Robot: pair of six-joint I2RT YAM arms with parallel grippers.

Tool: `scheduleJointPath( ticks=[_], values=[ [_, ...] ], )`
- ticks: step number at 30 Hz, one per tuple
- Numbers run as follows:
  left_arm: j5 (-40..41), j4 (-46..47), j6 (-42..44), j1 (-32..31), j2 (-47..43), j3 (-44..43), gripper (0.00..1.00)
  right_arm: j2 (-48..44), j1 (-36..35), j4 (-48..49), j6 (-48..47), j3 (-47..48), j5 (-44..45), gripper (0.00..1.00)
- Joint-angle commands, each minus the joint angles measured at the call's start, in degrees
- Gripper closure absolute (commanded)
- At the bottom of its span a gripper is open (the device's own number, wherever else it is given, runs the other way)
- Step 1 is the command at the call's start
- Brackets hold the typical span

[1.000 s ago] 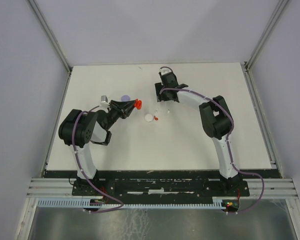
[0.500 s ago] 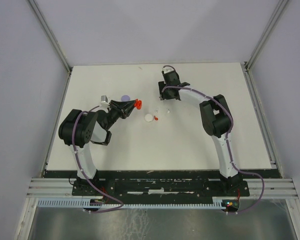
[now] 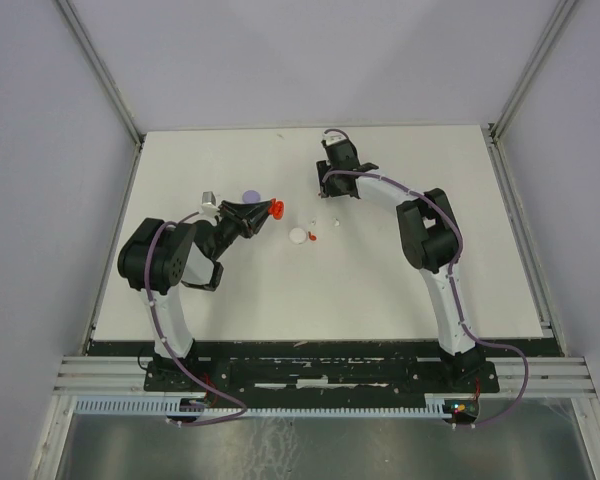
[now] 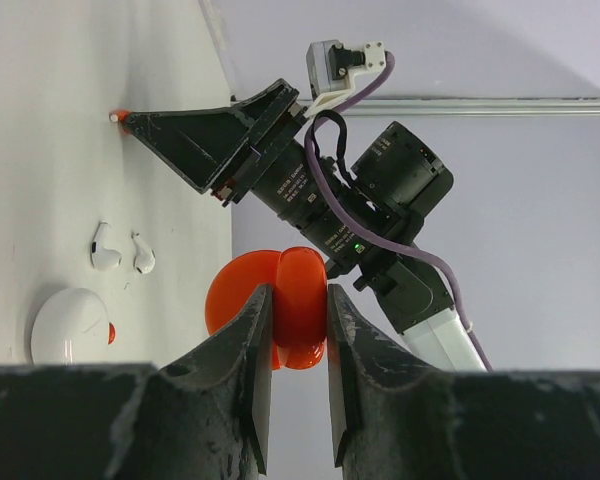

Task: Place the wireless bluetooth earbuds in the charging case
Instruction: Pick up the earbud from the center of the board.

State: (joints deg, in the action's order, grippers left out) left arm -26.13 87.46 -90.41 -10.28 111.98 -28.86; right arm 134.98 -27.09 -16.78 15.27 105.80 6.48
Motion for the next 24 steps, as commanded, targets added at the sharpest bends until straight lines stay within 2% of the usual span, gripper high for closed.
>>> scheduleJointPath(
  ticks=[1, 4, 15, 24],
  values=[
    [-1.3, 6.1, 0.7, 0.4, 0.8, -1.2, 0.76, 1.3, 0.1, 0.3, -0.1, 2.0, -1.2, 0.46],
    [-1.3, 6.0, 0.7, 0.4, 0.9, -1.2, 0.77, 1.5, 0.1, 0.2, -0.2, 2.1, -1.3, 0.54],
    [-1.3, 6.0, 0.7, 0.5, 1.2, -1.4, 0.77, 2.7, 0.1, -1.9, -1.2, 3.6, -2.5, 0.57],
    [-1.3, 6.0, 0.6, 0.5, 1.1, -1.2, 0.77, 4.1, 0.1, -4.4, -2.0, 5.5, -3.6, 0.63]
  ],
)
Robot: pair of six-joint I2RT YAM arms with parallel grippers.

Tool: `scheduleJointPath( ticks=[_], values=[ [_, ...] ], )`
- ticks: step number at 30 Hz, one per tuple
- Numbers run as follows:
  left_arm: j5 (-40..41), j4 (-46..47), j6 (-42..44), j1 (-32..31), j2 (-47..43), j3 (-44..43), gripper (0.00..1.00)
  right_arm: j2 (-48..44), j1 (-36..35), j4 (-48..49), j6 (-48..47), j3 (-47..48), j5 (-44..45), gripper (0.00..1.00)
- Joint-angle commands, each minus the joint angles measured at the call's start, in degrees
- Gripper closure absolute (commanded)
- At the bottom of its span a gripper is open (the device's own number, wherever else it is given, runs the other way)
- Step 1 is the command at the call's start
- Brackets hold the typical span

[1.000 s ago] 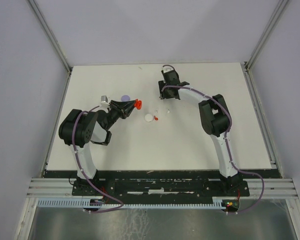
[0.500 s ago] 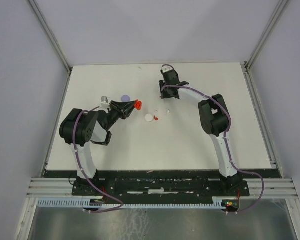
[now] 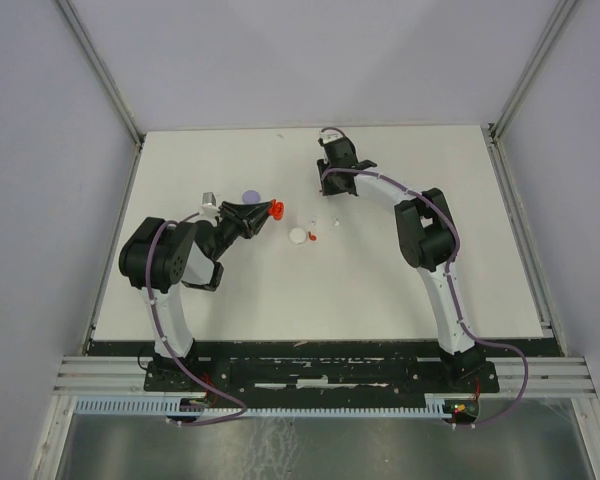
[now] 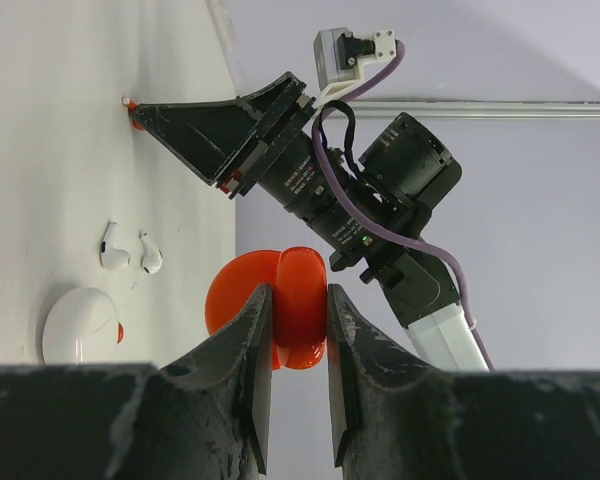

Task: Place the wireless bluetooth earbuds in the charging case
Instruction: Pick up the earbud from the center of the board.

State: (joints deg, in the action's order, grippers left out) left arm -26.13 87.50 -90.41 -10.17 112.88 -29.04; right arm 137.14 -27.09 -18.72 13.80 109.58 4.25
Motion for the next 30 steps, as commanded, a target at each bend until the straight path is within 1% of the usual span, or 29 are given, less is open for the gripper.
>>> scheduleJointPath(
  ticks=[1, 4, 7, 9, 14, 16, 20, 21, 24, 26, 30],
  values=[
    [-1.3, 6.0, 0.6, 0.4, 0.1, -1.1, 0.77, 1.9, 0.1, -2.5, -0.5, 1.7, -1.4, 0.63],
    [-1.3, 6.0, 0.6, 0.4, 0.1, -1.0, 0.77, 1.7, 0.2, -2.4, -0.4, 1.3, -1.4, 0.67],
    [-1.3, 6.0, 0.6, 0.4, 0.1, -1.0, 0.77, 1.6, 0.1, -2.4, -0.5, 1.1, -1.4, 0.68],
    [-1.3, 6.0, 0.6, 0.4, 0.1, -1.1, 0.77, 1.4, 0.2, -2.4, -0.4, 1.0, -1.4, 0.72],
    [-1.4, 6.0, 0.6, 0.5, -0.1, -1.0, 0.77, 0.9, 0.2, -2.1, -0.5, 0.5, -1.2, 0.73],
    [-1.4, 6.0, 0.6, 0.5, -0.1, -1.0, 0.77, 0.8, 0.1, -2.2, -0.5, 0.5, -1.1, 0.77],
    [-1.4, 6.0, 0.6, 0.5, 0.0, -0.9, 0.76, 0.3, 0.1, -1.6, -1.0, 0.2, -1.1, 0.79],
    [-1.3, 6.0, 0.6, 0.4, 0.0, -1.0, 0.77, -0.1, 0.1, -1.0, -1.2, -0.3, -1.0, 0.81],
    [-1.3, 6.0, 0.6, 0.5, -0.1, -1.0, 0.77, -2.4, 0.2, 2.5, -1.3, -3.3, -0.6, 0.83],
    [-1.2, 5.9, 0.7, 0.5, 0.0, -0.9, 0.77, -4.2, 0.1, 4.5, -1.4, -5.4, 0.0, 0.86],
    [-1.0, 5.9, 0.7, 0.4, 0.1, -1.0, 0.77, -7.2, 0.1, 4.5, -2.4, -6.9, 0.6, 0.87]
  ],
)
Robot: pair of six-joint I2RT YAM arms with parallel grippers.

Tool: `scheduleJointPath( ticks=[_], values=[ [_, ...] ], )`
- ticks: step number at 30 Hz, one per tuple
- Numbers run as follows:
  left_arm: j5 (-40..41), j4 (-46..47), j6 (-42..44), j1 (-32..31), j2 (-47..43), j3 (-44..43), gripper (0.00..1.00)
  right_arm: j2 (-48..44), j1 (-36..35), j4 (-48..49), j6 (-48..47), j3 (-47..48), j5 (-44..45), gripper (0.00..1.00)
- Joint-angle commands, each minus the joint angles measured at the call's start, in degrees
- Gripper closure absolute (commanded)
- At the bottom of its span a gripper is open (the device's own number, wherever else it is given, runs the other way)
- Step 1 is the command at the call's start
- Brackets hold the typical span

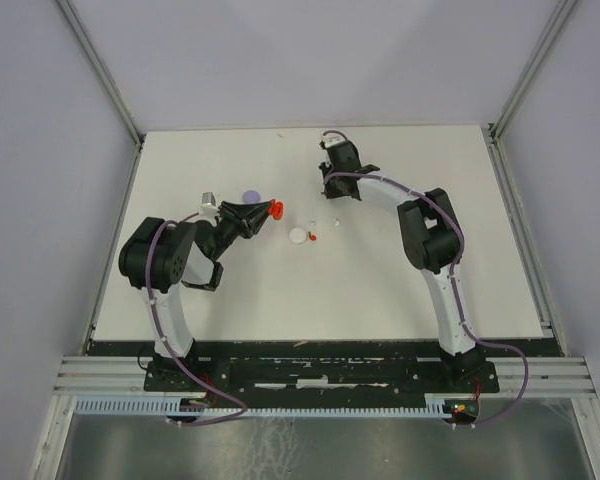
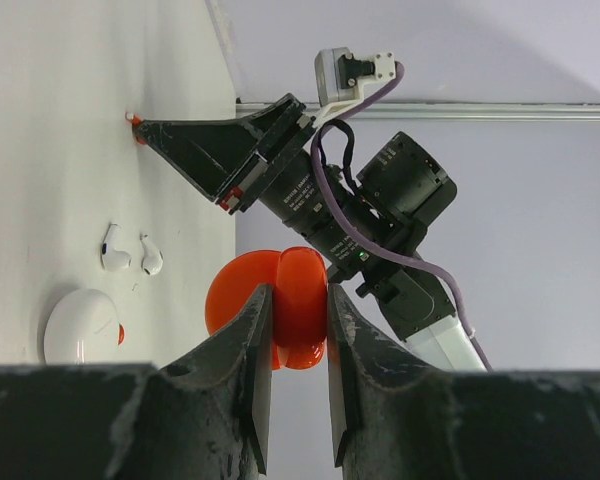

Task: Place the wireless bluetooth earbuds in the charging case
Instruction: Pick up the earbud from the center of the board.

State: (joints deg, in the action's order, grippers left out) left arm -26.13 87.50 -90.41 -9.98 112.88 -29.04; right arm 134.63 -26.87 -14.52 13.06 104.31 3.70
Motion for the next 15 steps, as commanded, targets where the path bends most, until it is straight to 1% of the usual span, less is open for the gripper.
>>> scheduleJointPath(
  ticks=[1, 5, 8, 13, 15],
  values=[
    [-1.0, 5.8, 0.7, 0.2, 0.1, -1.0, 0.77, -5.4, -0.1, 0.1, -2.0, -2.1, 1.2, 0.87],
    [-0.4, 4.6, 1.1, 0.1, -0.2, -1.1, 0.78, -9.6, -0.9, 0.4, -3.9, -5.3, 2.5, 0.88],
    [0.6, 1.5, 2.3, -0.7, -1.4, -1.5, 0.80, -13.3, -2.6, 0.7, -7.2, -8.4, 5.5, 0.88],
    [2.4, -5.5, 4.6, -2.6, -3.6, -2.9, 0.82, -18.7, -7.1, 1.3, -15.0, -13.9, 15.2, 0.89],
    [3.0, -7.6, 5.1, -3.3, -3.7, -3.7, 0.84, -21.1, -9.2, 2.4, -18.2, -16.4, 18.3, 0.91]
  ],
)
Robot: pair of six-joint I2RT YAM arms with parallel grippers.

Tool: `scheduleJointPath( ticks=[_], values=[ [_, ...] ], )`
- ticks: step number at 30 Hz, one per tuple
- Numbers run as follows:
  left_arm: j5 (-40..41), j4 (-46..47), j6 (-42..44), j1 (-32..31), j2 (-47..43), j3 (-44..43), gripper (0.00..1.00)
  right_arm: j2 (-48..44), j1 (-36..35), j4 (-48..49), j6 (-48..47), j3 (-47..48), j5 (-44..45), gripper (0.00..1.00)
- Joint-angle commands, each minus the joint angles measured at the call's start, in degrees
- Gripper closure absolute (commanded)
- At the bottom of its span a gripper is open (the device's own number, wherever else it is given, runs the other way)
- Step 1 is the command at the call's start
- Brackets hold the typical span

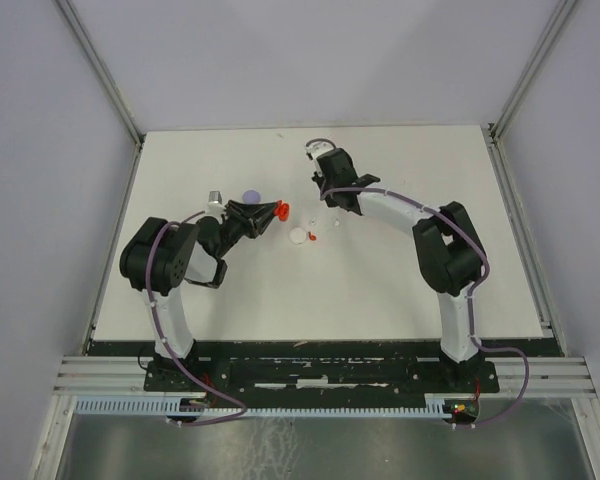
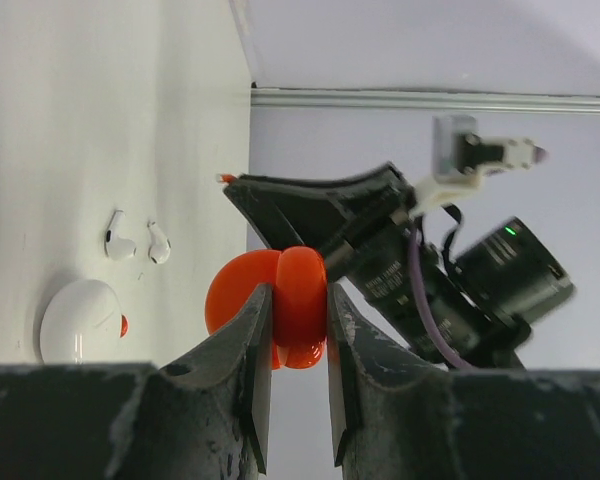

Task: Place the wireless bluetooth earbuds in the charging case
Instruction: Pick up the earbud from the center of the board, then place the earbud in the charging case.

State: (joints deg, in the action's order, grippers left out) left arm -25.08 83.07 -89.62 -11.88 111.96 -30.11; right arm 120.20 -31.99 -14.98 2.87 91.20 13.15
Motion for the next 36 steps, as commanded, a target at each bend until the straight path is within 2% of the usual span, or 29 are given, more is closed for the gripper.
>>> scheduleJointPath(
  ticks=[1, 5, 13, 17, 20, 25, 31, 36],
  values=[
    [2.2, -3.7, 4.4, -1.7, -2.8, -2.9, 0.85, -7.8, -5.4, 3.7, -9.4, -4.6, 9.9, 0.91],
    [2.5, -4.0, 4.1, -2.5, -1.3, -4.0, 0.93, -12.0, -8.2, 5.6, -11.7, -8.8, 13.1, 0.91],
    [2.8, -3.4, 3.8, -3.3, -0.3, -4.4, 0.96, -19.6, -12.1, 10.9, -14.0, -17.2, 15.0, 0.92],
    [2.8, -3.4, 3.9, -3.7, -0.7, -4.1, 0.96, -22.7, -12.8, 21.3, -18.0, -23.6, 14.8, 0.93],
    [2.6, -3.4, 3.9, -3.8, -0.8, -4.0, 0.96, -23.3, -12.8, 31.1, -22.5, -28.2, 13.1, 0.95],
    [2.0, -3.3, 3.6, -4.0, -1.2, -4.0, 0.96, -22.5, -12.8, 41.8, -31.1, -31.1, 10.5, 0.99],
    [1.5, -5.3, 4.3, -4.3, -2.4, -3.9, 0.96, -22.9, -12.8, 56.7, -43.5, -38.4, 0.2, 0.99],
    [1.2, -5.3, 3.8, -4.7, -2.3, -4.2, 0.96, -24.1, -12.8, 54.8, -44.5, -38.8, -6.0, 0.98]
  ],
)
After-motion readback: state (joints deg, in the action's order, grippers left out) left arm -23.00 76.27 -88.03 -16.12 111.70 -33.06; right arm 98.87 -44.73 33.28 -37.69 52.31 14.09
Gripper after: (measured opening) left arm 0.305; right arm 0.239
